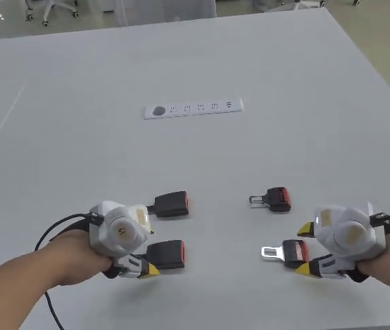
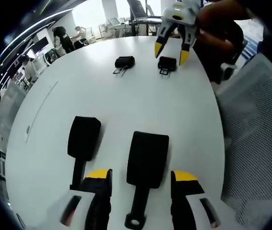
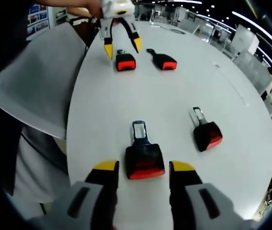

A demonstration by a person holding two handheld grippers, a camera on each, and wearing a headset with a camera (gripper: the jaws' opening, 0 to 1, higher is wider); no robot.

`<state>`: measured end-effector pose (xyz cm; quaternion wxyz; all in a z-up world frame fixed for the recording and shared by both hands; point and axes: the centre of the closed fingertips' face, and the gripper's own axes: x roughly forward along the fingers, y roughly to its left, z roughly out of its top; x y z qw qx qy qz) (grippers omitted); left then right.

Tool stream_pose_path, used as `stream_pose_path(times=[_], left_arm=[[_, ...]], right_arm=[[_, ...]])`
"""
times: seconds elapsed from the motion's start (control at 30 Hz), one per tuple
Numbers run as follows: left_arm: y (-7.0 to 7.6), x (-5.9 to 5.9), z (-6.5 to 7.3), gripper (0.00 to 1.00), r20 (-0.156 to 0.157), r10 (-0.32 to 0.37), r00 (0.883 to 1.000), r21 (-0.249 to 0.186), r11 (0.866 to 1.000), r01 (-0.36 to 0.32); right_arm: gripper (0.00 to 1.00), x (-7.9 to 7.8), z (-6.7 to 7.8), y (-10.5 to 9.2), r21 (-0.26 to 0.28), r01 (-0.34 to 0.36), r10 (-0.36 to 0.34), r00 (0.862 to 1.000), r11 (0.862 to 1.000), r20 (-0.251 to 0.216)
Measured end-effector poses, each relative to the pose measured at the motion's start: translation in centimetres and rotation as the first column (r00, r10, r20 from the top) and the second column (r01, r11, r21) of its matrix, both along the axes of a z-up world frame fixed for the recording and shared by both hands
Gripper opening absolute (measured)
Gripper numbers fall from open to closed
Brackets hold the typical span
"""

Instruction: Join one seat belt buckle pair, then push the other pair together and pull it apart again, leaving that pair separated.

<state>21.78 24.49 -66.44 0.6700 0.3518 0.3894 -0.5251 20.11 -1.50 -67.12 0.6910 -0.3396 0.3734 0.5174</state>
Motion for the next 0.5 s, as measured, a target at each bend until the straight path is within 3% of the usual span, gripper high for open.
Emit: stream_pose_path(times=[0.5], left_arm=[[-0.3, -0.3, -1.0, 0.35, -0.031, -0.059, 0.998, 0.048, 0.997, 0.06]], right_arm=[[0.36, 0.2, -1.2, 0.0, -0.02, -0.053, 0.052, 0.998, 0.998, -0.047]])
